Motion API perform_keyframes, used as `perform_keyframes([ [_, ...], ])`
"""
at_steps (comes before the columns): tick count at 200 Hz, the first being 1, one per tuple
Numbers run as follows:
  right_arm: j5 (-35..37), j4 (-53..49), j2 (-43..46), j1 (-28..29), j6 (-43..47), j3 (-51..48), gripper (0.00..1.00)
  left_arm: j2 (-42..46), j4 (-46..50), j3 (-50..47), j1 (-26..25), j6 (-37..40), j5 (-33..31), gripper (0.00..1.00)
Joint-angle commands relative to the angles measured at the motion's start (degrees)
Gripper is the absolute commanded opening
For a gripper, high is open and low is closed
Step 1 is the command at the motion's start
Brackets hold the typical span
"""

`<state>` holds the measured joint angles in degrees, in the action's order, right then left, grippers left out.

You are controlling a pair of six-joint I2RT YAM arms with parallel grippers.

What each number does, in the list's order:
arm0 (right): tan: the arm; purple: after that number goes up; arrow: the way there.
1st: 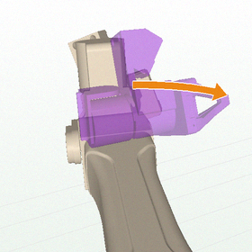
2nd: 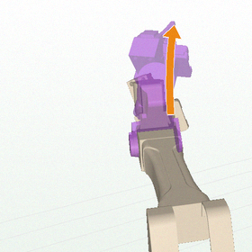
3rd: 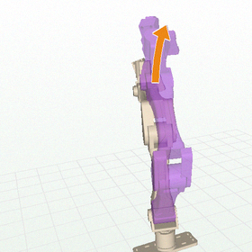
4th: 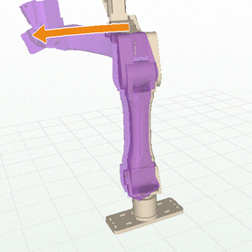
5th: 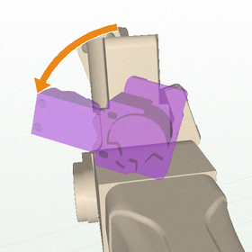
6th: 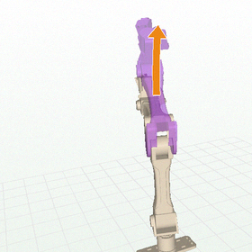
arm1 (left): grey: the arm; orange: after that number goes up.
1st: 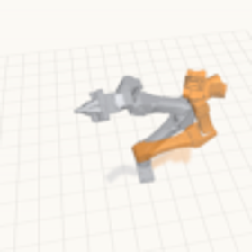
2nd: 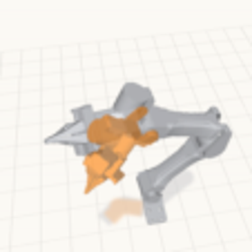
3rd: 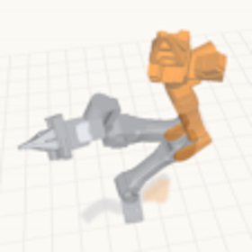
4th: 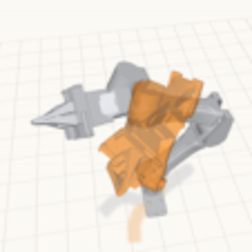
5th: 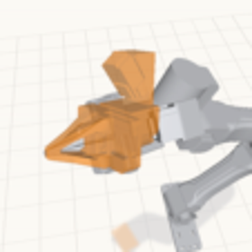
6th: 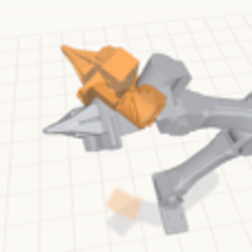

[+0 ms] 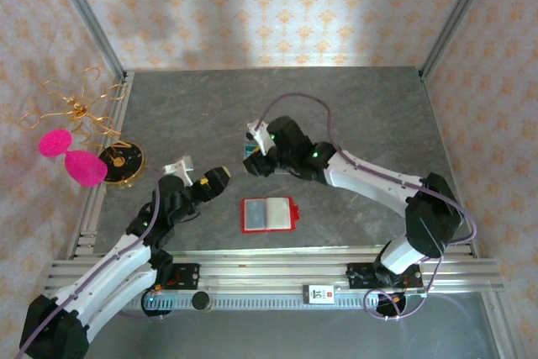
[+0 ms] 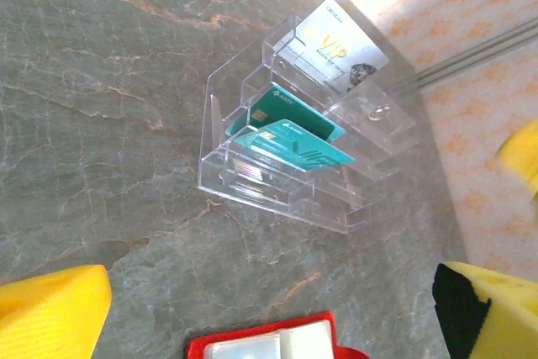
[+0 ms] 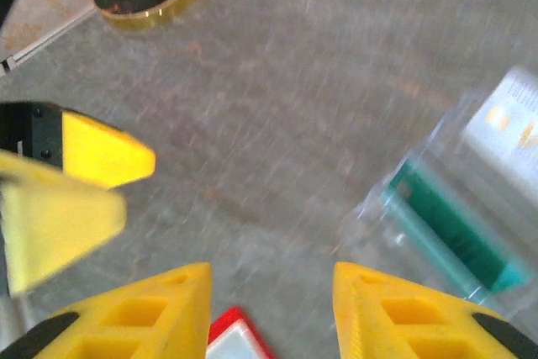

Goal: Take the credit cards out of the card holder

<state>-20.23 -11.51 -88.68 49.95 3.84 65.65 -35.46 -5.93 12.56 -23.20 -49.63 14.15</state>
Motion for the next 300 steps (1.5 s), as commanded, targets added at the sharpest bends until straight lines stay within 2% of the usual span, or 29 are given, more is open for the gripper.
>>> perform_keyframes([
  [1,8.99,-0.6,1.61,3.09,-13.02,-4.36,0.43,4.32,-4.44,-3.39,1.01,-7.31,-1.34,0.99],
  [16,13.39,-0.71,2.42,6.71,-16.7,-8.46,0.47,6.44,-6.16,-4.56,0.96,-6.26,1.41,0.99],
  [35,14.2,-0.44,0.86,9.97,-20.25,-11.74,0.54,7.67,-7.91,-4.77,0.97,-5.52,6.04,0.99],
  [79,22.75,-4.87,-8.01,17.07,-19.91,-7.85,0.55,6.46,-3.19,-3.13,1.01,-2.36,7.9,0.99],
  [124,28.33,-7.92,-14.15,20.49,-18.97,-4.31,0.53,3.65,1.2,-2.15,1.04,1.38,8.07,0.84],
  [146,28.05,-8.19,-15.54,20.93,-19.25,-4.39,0.45,1.63,0.84,-2.18,0.99,2.42,9.73,0.74],
  [160,27.86,-8.49,-16.12,20.95,-19.46,-4.73,0.34,0.48,1.44,-2.01,1.02,3.19,10.02,0.69],
  [179,27.96,-7.68,-15.74,20.93,-20.57,-5.43,0.14,-0.6,1.3,-2.39,0.97,3.36,10.85,0.63],
  [202,26.96,-3.57,-12.97,20.75,-22.33,-7.43,0.01,-1.81,-1.23,-4.12,0.7,1.88,11.89,0.57],
  [214,26.39,-1.66,-11.67,20.4,-23.45,-8.33,0.0,-2.85,-1.98,-4.55,0.08,1.64,11.88,0.51],
  [234,25.91,2.89,-8.83,19.97,-25.52,-11.0,0.0,-5.72,-3.67,-4.48,-1.86,1.73,11.41,0.36],
  [277,24.81,7.95,-5.9,19.5,-28.41,-14.43,0.0,-15.16,-7.68,-2.66,-8.48,1.99,8.54,0.09],
  [300,24.16,9.51,-5.36,19.5,-29.49,-15.52,0.0,-20.42,-9.79,-1.64,-10.39,2.34,8.87,0.03],
])
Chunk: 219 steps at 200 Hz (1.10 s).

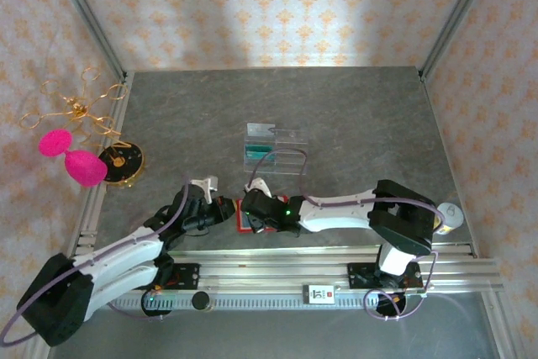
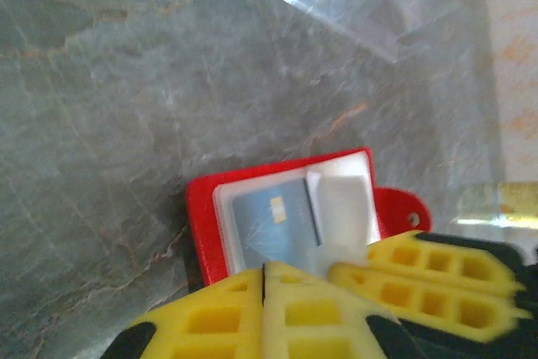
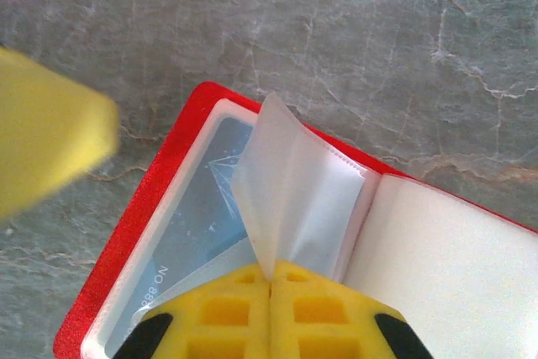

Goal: Take the credit cards out of the card holder

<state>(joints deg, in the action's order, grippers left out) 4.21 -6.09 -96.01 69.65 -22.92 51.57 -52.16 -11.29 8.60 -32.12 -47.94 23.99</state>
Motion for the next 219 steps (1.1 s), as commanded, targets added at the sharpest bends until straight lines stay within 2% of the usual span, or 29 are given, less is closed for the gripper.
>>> perform_keyframes([
  [1,-0.31,4.16,1.96,-0.2,-2.79,-1.46,0.0,-3.91,-4.57,2.35,-1.55,0.66,-0.92,0.03],
  [27,-0.78,5.79,2.38,-0.19,-4.03,-2.48,0.02,-8.03,-5.93,4.03,-3.65,1.16,-0.7,0.03],
  [50,0.02,7.14,4.01,-0.19,-5.26,-3.85,0.33,-11.14,-5.79,5.99,-5.25,2.14,-0.46,0.03],
  [60,2.03,7.39,5.87,-0.19,-6.05,-5.05,0.39,-12.78,-6.12,6.62,-5.89,2.24,0.03,0.03],
  [87,10.91,5.57,12.83,-0.31,-7.56,-8.65,0.4,-17.96,-7.74,8.54,-8.05,1.81,1.78,0.04],
  [102,14.87,3.95,16.95,-0.73,-8.82,-10.62,0.4,-20.21,-9.12,10.11,-9.57,1.13,2.38,0.09],
  [126,15.97,3.41,22.53,-1.99,-10.01,-14.08,0.39,-24.51,-9.3,14.14,-12.92,1.5,2.24,0.19],
  [153,15.36,2.91,25.22,-2.95,-11.19,-16.33,0.38,-32.02,-8.67,17.73,-14.19,1.93,4.77,0.18],
  [173,10.35,4.49,26.13,-3.95,-10.01,-17.3,0.36,-31.03,-7.3,17.97,-14.09,1.36,3.58,0.19],
  [201,-0.96,7.83,25.06,-6.05,-6.55,-17.18,0.33,-21.36,-2.15,16.77,-12.42,1.76,-1.19,0.32],
  [219,-6.75,8.09,22.36,-6.37,-2.15,-14.85,0.33,-15.64,2.34,15.31,-10.7,2.13,-2.27,0.35],
])
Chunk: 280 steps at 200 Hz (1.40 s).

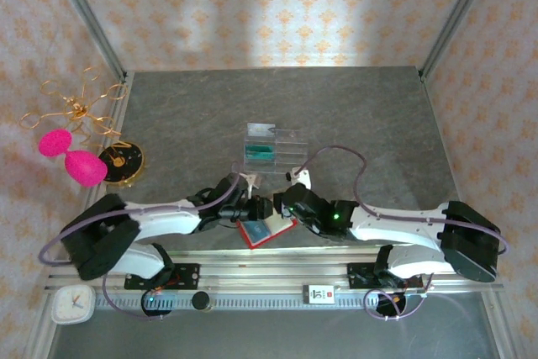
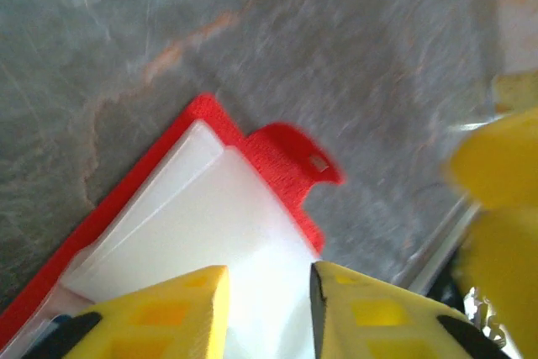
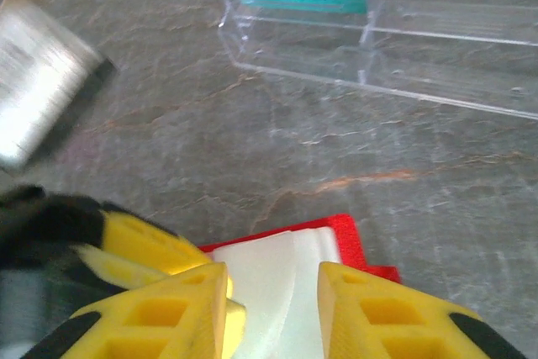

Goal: Take the credit cards out of the card holder

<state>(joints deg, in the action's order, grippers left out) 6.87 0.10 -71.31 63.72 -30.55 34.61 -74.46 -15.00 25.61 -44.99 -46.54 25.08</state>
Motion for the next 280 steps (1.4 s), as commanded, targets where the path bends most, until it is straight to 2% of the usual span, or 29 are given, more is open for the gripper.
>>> perform_keyframes([
  [1,-9.86,1.78,-2.56,-0.44,5.8,2.39,0.33,6.81,6.31,-1.78,2.23,0.74,-3.46,0.35],
  [44,-19.39,-2.55,-10.66,-0.44,13.18,9.07,0.31,18.19,13.83,-6.84,3.67,-0.06,-4.56,0.35],
  [75,-21.62,-7.7,-16.27,-0.4,14.84,11.41,0.26,23.18,15.0,-9.63,3.87,-0.72,-4.03,0.4],
  [105,-16.94,-9.91,-18.23,-0.39,12.81,9.87,0.28,24.33,15.09,-10.57,4.04,0.13,-3.17,0.44],
  [145,-10.24,-12.83,-20.3,1.58,10.66,10.8,0.43,27.52,15.62,-12.47,5.93,0.75,-3.35,0.53],
  [169,-6.84,-14.19,-23.11,3.31,8.34,13.35,0.45,29.87,17.18,-12.77,6.61,1.52,-4.17,0.55],
  [196,-2.08,-14.44,-25.84,3.39,-0.58,15.42,0.44,31.11,15.4,-13.49,6.6,1.29,-3.94,0.55],
  [206,-0.71,-13.79,-25.77,3.38,-3.35,15.74,0.43,30.84,13.47,-14.44,6.58,0.5,-3.2,0.53],
  [223,-0.52,-11.49,-24.25,3.42,-5.55,15.6,0.44,29.35,9.22,-15.74,6.52,-0.49,-1.08,0.43],
  [261,-0.19,-11.99,-21.4,3.26,-3.69,17.11,0.46,24.3,3.58,-16.03,4.8,-1.53,0.92,0.22],
  [280,-0.56,-12.25,-19.33,3.04,-2.27,16.78,0.44,22.57,5.32,-14.96,3.53,-0.94,1.47,0.16],
])
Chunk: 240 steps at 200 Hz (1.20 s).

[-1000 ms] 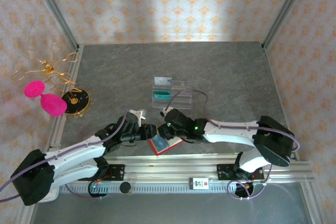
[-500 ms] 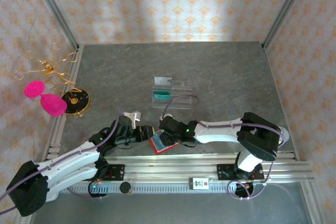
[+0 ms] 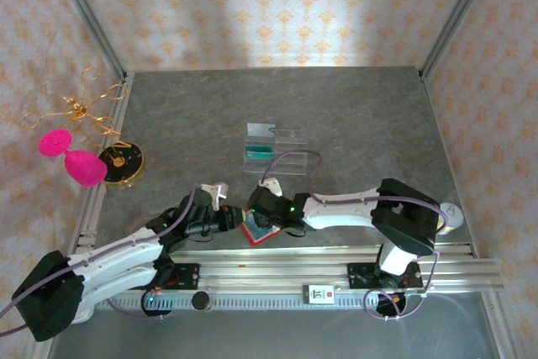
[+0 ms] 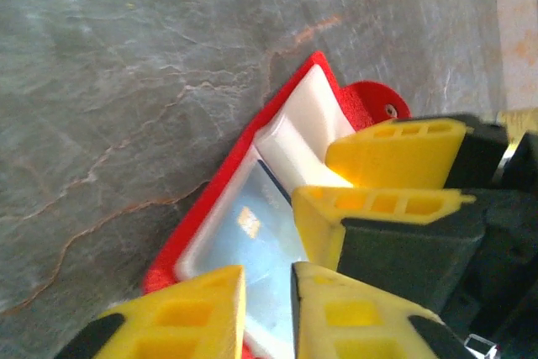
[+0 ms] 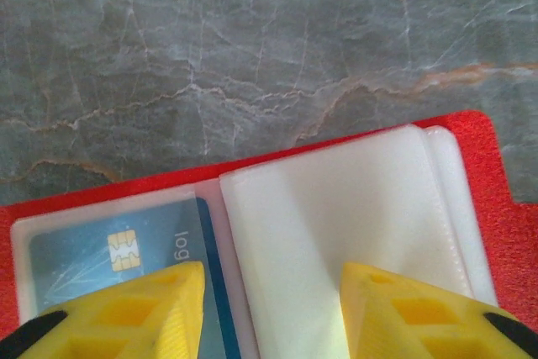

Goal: Take the credit cards out of the card holder

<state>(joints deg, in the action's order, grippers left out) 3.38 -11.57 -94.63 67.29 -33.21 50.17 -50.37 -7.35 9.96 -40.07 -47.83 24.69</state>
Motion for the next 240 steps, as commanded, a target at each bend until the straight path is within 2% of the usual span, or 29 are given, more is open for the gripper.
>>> perform_keyframes([
  [1,2.81,-0.57,4.18,-0.6,0.59,1.14,0.44,-1.54,-2.1,0.73,-1.49,0.4,1.86,0.16],
  [29,-3.34,-0.62,6.55,-1.7,7.76,0.41,0.41,-0.65,4.88,2.7,-2.72,0.99,0.01,0.16],
  [43,-6.49,-4.37,5.37,-1.64,13.99,2.25,0.45,1.48,9.29,4.47,-2.76,1.33,-1.68,0.21],
  [59,-4.5,-8.71,2.78,-1.25,17.47,4.12,0.47,5.57,14.49,7.09,-2.73,1.71,-5.94,0.37],
  [71,-3.6,-8.8,1.51,-1.12,17.96,4.28,0.48,8.75,16.32,8.38,-2.71,1.61,-8.8,0.44],
  [87,-4.11,-7.64,0.09,-0.99,18.18,4.57,0.48,11.02,17.1,9.08,-2.68,1.74,-11.17,0.46],
  [111,-2.09,-7.33,-2.62,-0.21,17.79,5.46,0.48,10.26,17.05,9.08,-2.65,2.2,-10.98,0.46],
  [143,1.39,-7.58,-6.22,0.82,11.48,6.16,0.48,11.38,17.34,8.24,-2.59,2.57,-11.77,0.46],
  [193,10.88,-7.79,-9.11,0.49,-6.25,8.25,0.46,15.38,13.27,5.29,-2.11,0.98,-12.43,0.47],
  [240,15.02,-8.85,-11.67,0.14,-13.76,14.79,0.46,17.1,11.22,2.03,-1.96,-0.34,-12.21,0.46],
])
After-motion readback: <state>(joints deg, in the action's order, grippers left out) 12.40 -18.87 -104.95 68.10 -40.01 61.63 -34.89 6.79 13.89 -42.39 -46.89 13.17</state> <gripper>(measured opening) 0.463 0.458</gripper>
